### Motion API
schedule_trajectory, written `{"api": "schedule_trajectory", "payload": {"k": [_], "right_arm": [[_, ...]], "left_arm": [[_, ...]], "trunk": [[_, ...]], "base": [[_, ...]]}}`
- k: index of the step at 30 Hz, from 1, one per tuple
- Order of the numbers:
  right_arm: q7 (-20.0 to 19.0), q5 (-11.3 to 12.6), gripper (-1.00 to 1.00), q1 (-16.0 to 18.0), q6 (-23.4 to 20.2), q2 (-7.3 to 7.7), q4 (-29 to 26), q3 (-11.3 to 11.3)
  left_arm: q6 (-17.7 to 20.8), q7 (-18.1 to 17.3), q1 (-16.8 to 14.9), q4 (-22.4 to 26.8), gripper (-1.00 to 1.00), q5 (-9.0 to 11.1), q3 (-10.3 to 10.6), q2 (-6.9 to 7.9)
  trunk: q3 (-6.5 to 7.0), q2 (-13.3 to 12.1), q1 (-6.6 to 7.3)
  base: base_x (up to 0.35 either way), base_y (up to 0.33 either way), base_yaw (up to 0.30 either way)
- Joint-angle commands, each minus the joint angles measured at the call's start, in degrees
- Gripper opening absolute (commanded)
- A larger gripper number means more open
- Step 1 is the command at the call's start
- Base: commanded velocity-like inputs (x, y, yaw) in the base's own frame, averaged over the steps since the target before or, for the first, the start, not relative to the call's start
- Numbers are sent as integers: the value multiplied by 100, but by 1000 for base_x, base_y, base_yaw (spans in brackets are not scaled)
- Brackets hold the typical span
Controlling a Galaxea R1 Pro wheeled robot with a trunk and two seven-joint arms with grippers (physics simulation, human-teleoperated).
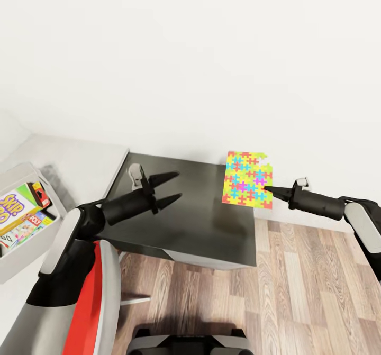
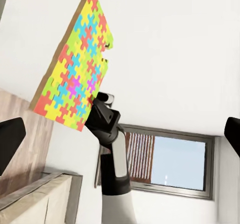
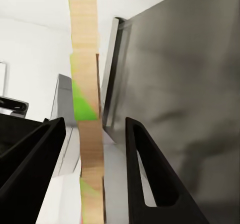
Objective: Put all the toys in the child's room - the three board games (two on the bed and one on the table), the two jigsaw puzzles on the table, and the tennis ball on the table - inside the toy box on the table in the child's room.
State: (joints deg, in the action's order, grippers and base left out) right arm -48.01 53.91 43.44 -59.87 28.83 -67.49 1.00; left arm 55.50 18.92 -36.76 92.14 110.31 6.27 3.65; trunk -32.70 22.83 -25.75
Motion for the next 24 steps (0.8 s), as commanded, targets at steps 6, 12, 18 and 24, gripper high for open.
{"api": "schedule_trajectory", "payload": {"k": [6,12,18,24], "right_arm": [[-18,8,-100,54,-13,-4,-70,-16],[4,11,-100,150,-13,-66,-89,3],[33,7,-100,425,-13,-165,-37,51],[68,5,-100,718,-13,-347,142,194]], "left_arm": [[25,-454,40,5,100,91,-22,174],[41,-1611,188,5,100,108,-189,407],[51,-2631,319,6,100,112,-332,533],[55,-3024,450,6,100,113,-531,712]], "trunk": [[36,9,-4],[56,9,-4],[86,9,-4],[116,9,-4]], "base": [[0,0,-16],[0,0,15],[0,0,139],[0,0,214]]}}
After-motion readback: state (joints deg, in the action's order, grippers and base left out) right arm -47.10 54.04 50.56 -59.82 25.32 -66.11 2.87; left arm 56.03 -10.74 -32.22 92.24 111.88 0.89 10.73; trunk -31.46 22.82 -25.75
